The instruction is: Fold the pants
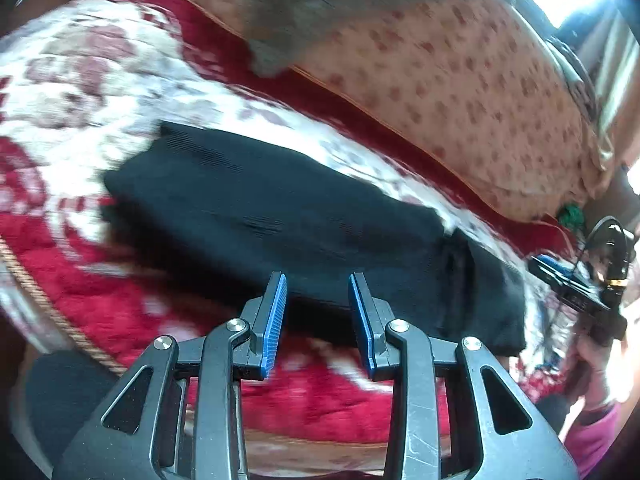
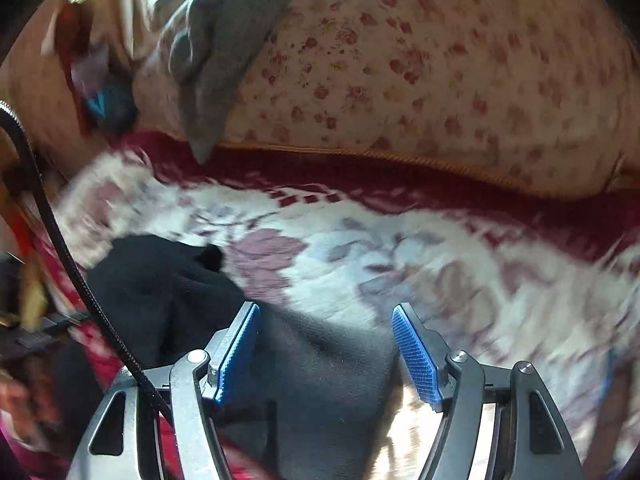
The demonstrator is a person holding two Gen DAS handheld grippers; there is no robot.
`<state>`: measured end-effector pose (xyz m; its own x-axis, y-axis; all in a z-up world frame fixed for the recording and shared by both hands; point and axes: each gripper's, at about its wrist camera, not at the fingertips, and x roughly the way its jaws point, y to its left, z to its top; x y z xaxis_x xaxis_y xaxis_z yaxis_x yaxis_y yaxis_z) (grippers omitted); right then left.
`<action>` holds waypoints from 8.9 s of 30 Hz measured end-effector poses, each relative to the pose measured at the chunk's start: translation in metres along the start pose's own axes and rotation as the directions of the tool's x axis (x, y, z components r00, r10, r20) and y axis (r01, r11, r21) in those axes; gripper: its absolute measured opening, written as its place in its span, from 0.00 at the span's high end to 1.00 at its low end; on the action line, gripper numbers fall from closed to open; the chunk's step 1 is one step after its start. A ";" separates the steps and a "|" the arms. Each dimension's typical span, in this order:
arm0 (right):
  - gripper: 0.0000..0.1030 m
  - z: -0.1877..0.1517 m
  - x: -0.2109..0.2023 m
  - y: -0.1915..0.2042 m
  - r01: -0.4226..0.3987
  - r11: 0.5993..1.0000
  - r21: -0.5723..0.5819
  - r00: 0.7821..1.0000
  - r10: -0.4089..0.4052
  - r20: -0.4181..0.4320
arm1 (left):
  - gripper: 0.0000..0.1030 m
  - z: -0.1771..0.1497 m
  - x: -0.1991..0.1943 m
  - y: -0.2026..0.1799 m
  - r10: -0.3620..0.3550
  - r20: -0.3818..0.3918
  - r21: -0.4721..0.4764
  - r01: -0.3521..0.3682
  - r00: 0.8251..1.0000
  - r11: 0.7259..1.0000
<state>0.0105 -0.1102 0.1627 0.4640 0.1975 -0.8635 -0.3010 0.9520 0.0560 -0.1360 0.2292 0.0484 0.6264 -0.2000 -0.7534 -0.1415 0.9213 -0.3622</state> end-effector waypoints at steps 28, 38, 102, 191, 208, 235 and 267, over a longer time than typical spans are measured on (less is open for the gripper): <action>0.35 0.022 -0.017 0.013 -0.412 0.911 -0.019 0.911 0.412 -0.006 | 0.71 0.005 0.002 0.066 0.144 -0.037 -0.190 -0.148 0.989 0.970; 0.35 0.066 0.083 0.161 -0.714 0.697 -0.069 0.700 0.706 -0.109 | 0.71 0.013 0.011 0.083 0.159 -0.050 -0.244 -0.166 0.986 0.955; 0.48 0.115 0.220 0.330 -0.699 0.608 -0.378 0.715 0.584 -0.384 | 0.46 -0.002 0.035 0.099 0.126 0.114 -0.384 -0.074 0.985 0.920; 0.73 -0.064 -0.015 -0.018 -0.444 0.875 0.194 0.896 0.438 0.074 | 0.51 -0.016 0.034 -0.154 0.050 0.078 0.302 -0.071 0.996 0.951; 0.59 -0.043 -0.039 -0.005 -0.400 0.901 0.167 0.914 0.379 0.145 | 0.51 -0.009 0.028 -0.166 0.097 0.110 0.333 -0.129 0.989 0.934; 0.47 -0.087 0.043 -0.072 -0.587 0.700 0.407 0.800 0.579 0.156 | 0.30 0.006 0.107 -0.084 -0.235 -0.185 0.094 0.255 0.954 0.962; 0.59 0.025 0.117 0.135 -0.711 0.672 0.205 0.689 0.725 0.014 | 0.69 0.073 0.018 0.086 0.014 0.032 -0.007 -0.014 0.999 1.000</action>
<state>0.0450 0.0477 0.0817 0.1128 0.8292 -0.5475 -0.3619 0.5475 0.7545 -0.0809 0.3287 0.0438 0.6486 -0.1759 -0.7405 -0.1556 0.9218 -0.3552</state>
